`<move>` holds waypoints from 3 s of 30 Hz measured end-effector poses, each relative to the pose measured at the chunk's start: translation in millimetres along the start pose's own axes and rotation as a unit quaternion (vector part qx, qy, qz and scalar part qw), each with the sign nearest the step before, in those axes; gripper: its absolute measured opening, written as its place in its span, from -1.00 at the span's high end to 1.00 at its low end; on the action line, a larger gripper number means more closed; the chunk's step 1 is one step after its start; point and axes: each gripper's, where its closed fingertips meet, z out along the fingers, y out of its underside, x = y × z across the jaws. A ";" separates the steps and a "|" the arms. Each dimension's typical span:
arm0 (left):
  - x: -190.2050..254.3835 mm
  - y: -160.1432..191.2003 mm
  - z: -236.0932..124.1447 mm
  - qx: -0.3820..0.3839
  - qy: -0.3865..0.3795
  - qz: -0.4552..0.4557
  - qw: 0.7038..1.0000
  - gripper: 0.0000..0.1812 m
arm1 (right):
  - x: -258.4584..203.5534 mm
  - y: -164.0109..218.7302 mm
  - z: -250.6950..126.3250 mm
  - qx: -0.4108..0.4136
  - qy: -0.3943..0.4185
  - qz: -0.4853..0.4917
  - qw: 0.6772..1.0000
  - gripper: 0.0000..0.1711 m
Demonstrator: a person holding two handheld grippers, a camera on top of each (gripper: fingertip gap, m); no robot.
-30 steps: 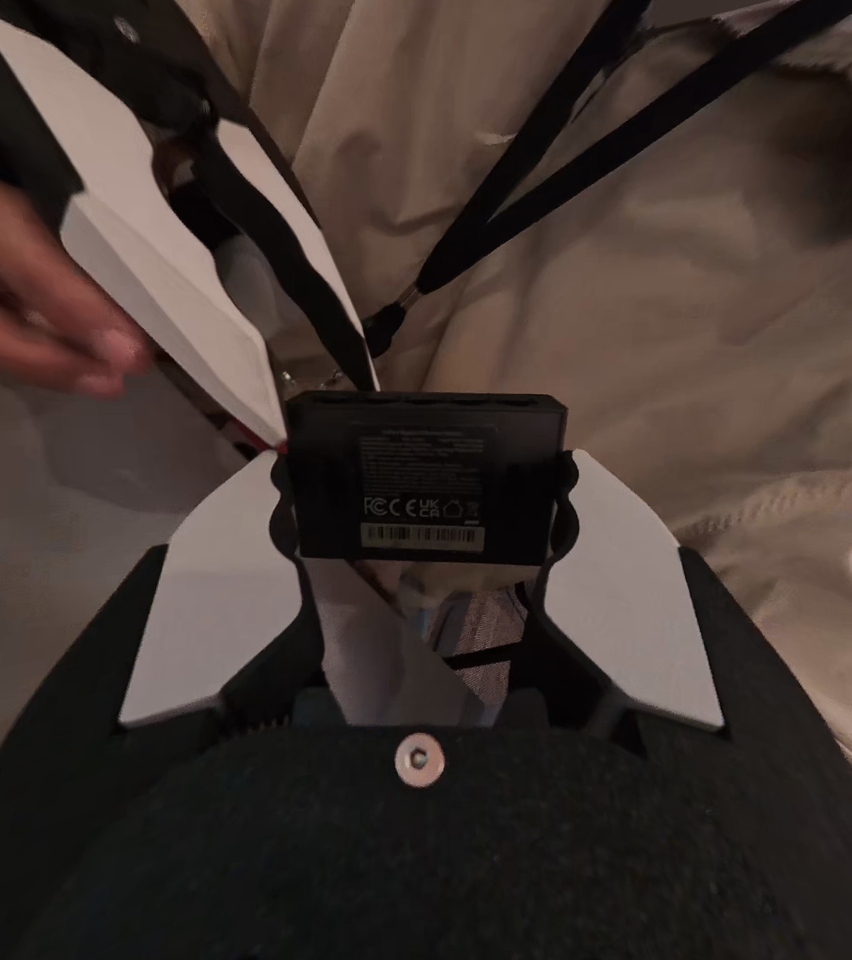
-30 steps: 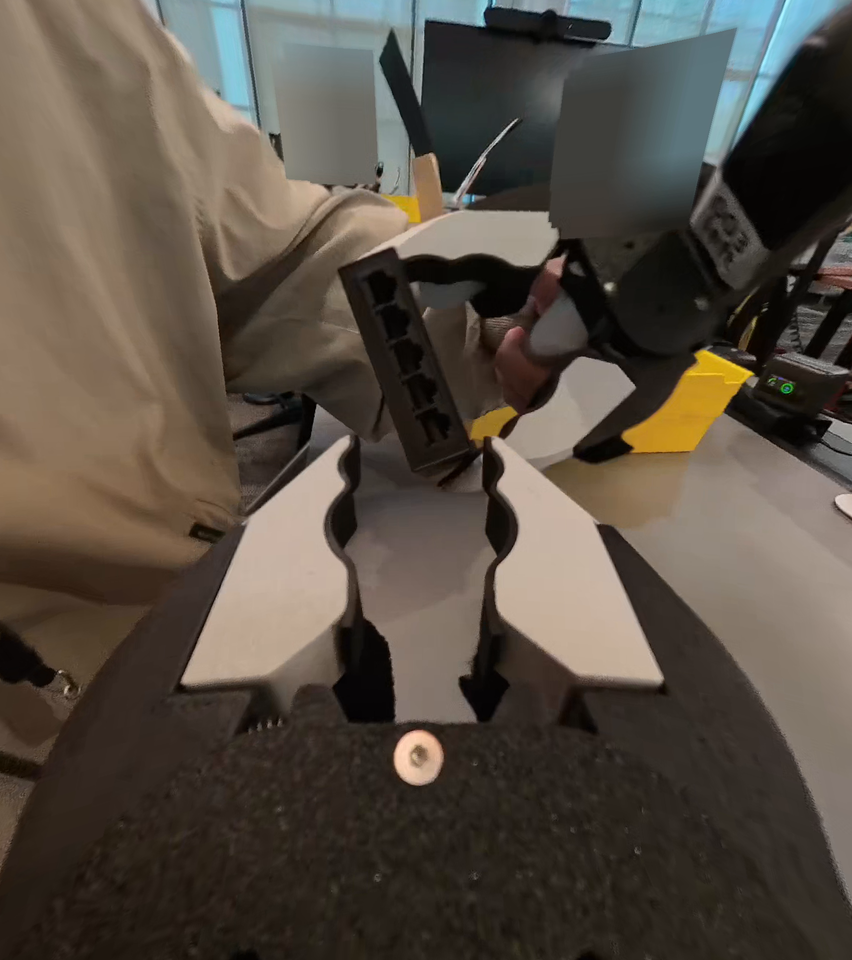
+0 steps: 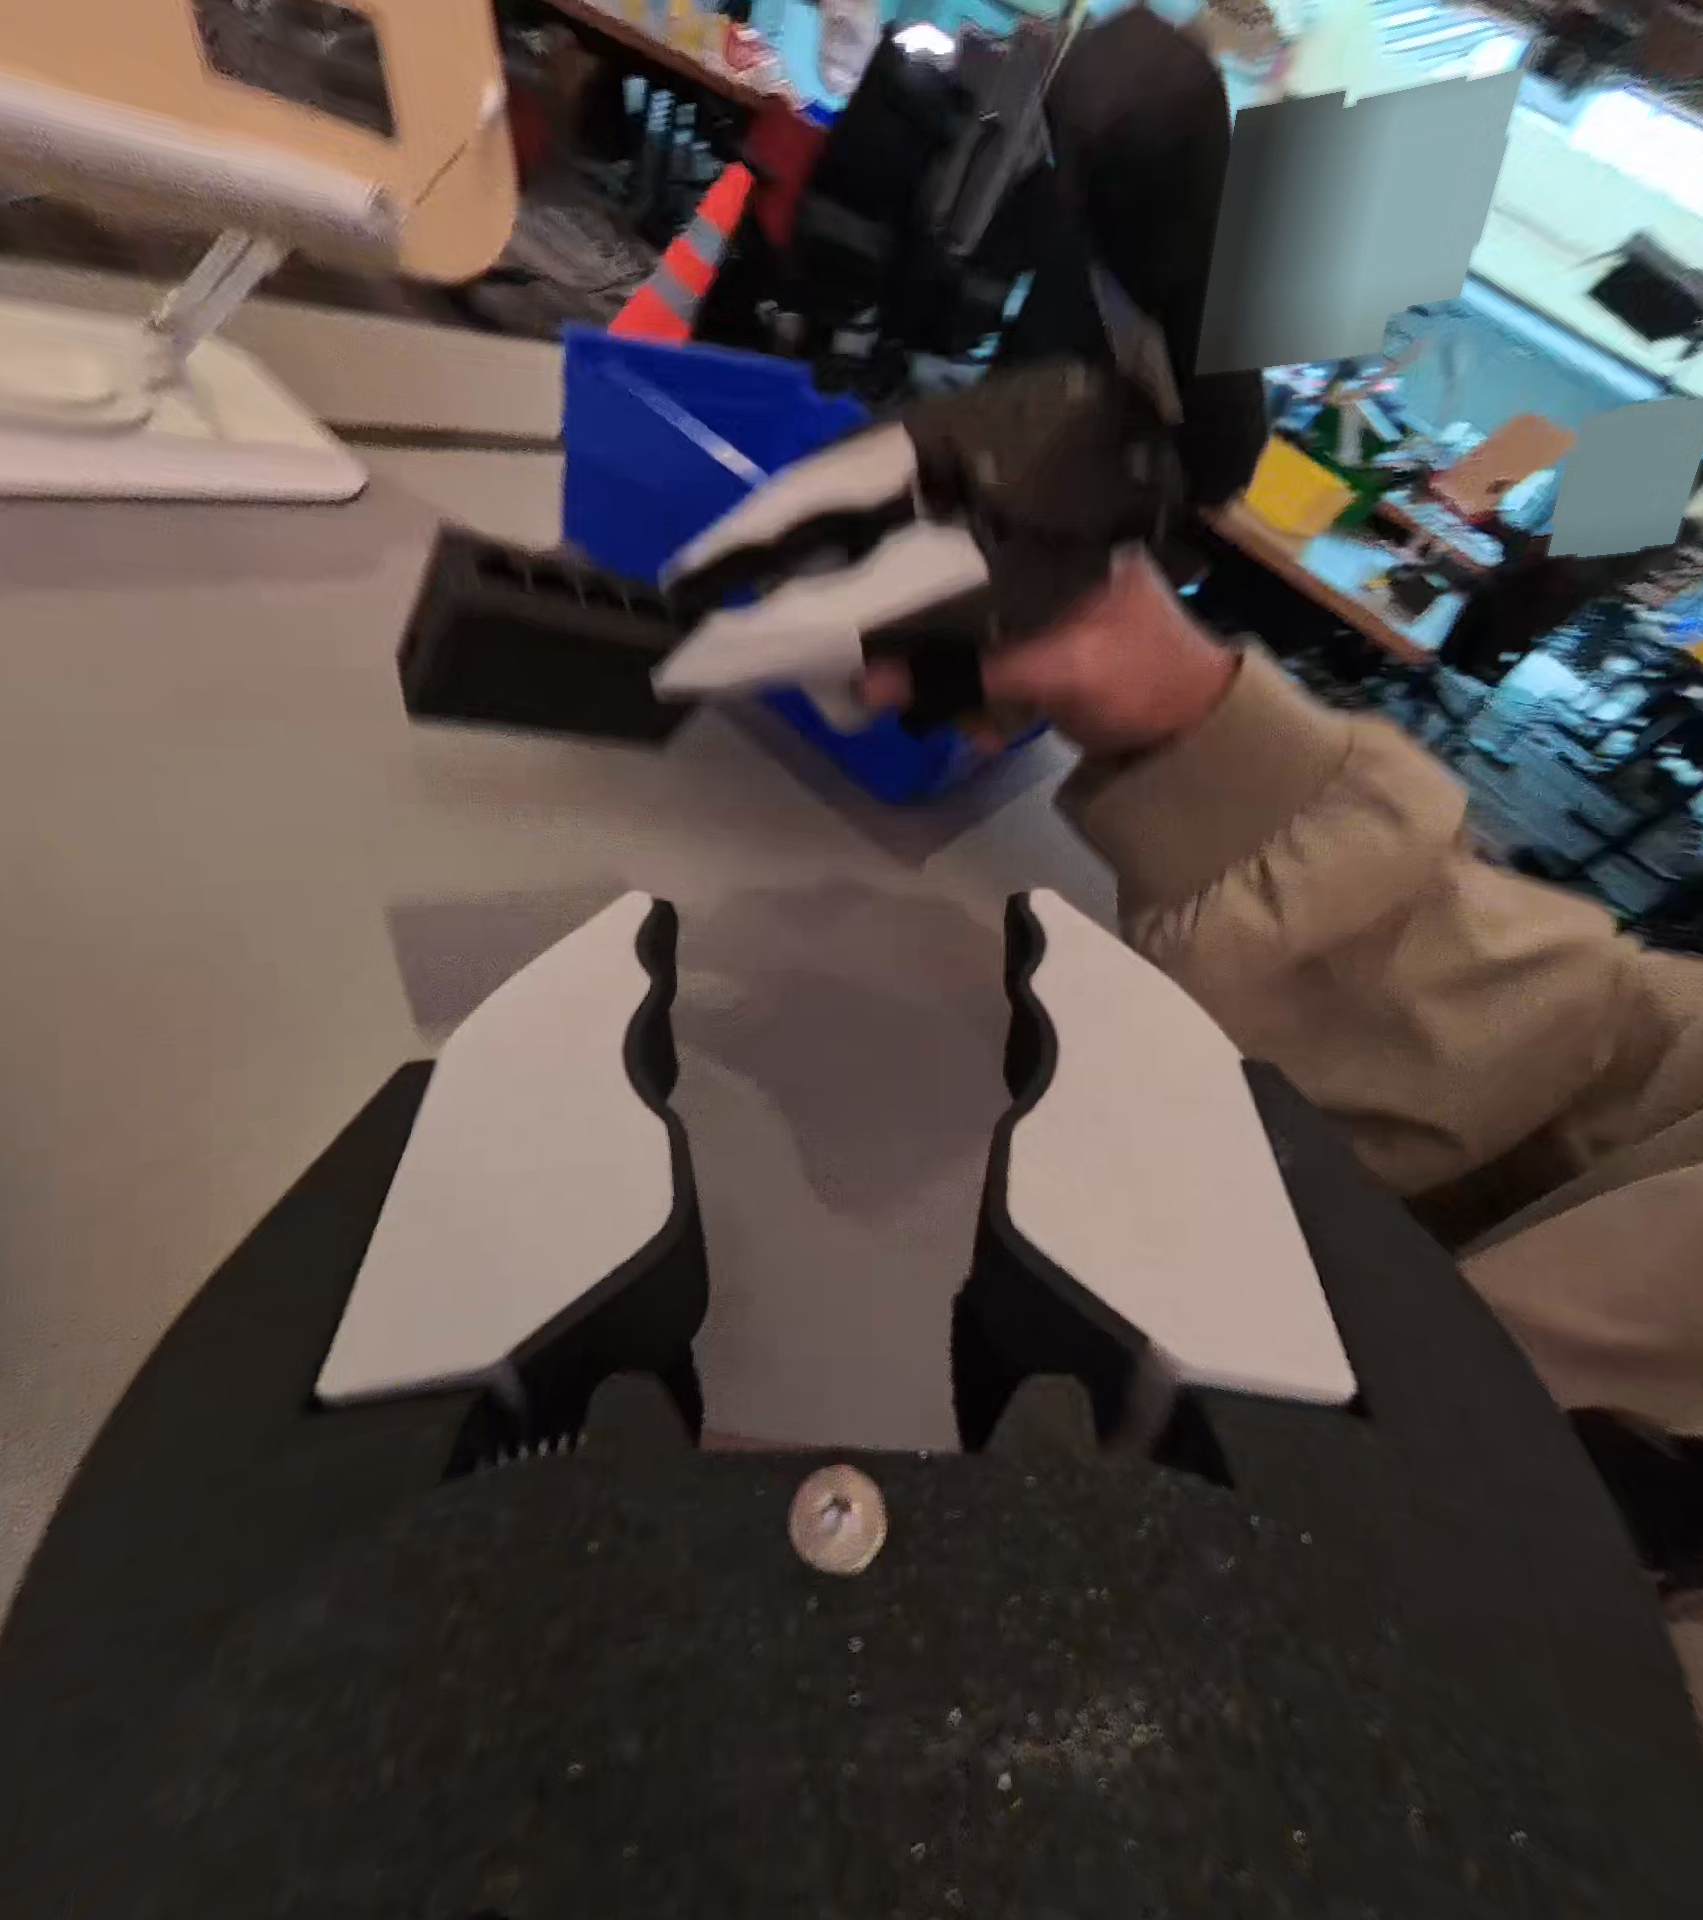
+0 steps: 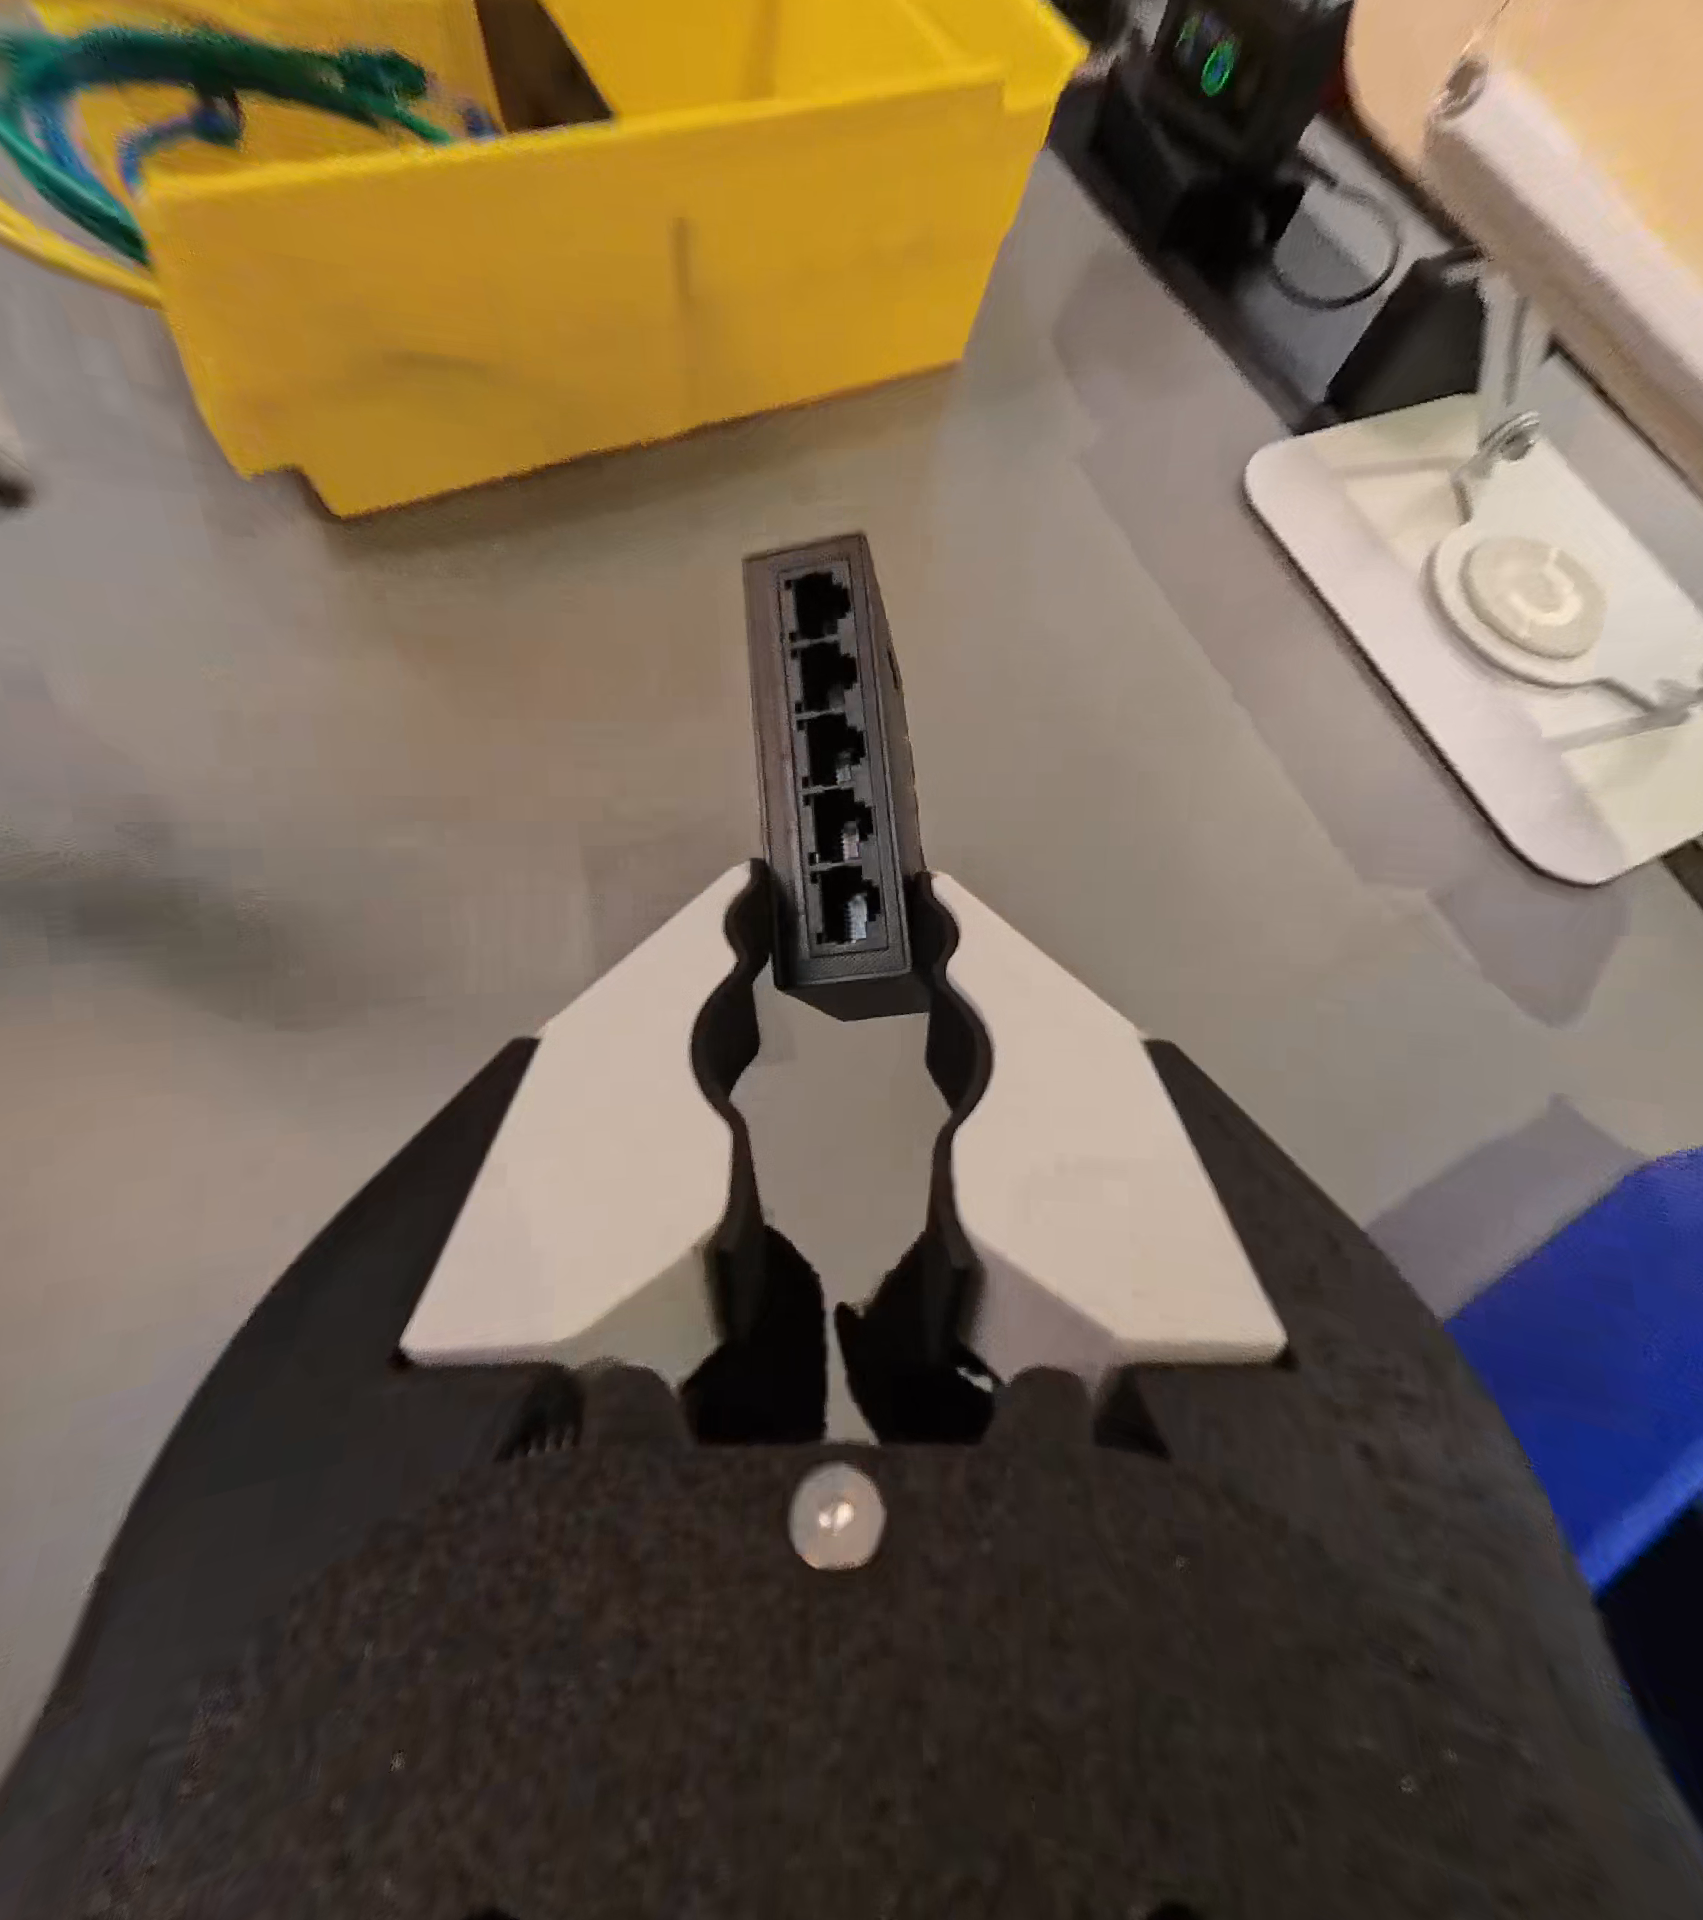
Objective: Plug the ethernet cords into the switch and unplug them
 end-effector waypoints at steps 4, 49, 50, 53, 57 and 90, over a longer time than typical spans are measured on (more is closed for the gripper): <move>-7.0 57.6 -15.6 -0.027 -0.086 0.037 0.995 0.37 | 25.9 2.6 45.3 -0.084 -0.010 -0.018 0.996 0.69; -148.8 13.7 -178.7 -0.215 -0.246 0.098 0.940 0.50 | -103.9 69.5 -28.0 0.101 -0.052 0.067 0.991 0.57; -151.9 17.7 -178.3 -0.262 -0.231 0.131 0.928 0.50 | -103.5 70.2 -28.1 0.100 -0.052 0.067 0.991 0.57; -169.2 30.5 -178.0 -0.372 -0.203 0.187 0.886 0.56 | -104.7 71.2 -27.0 0.096 -0.057 0.068 0.991 0.57; -174.5 44.3 -171.1 -0.440 -0.138 0.197 0.865 0.67 | -110.1 74.2 -24.3 0.085 -0.059 0.056 0.993 0.57; -27.0 -70.0 -85.3 -0.205 -0.112 0.575 0.784 0.94 | -69.6 57.6 -47.9 0.158 0.002 0.121 0.980 0.63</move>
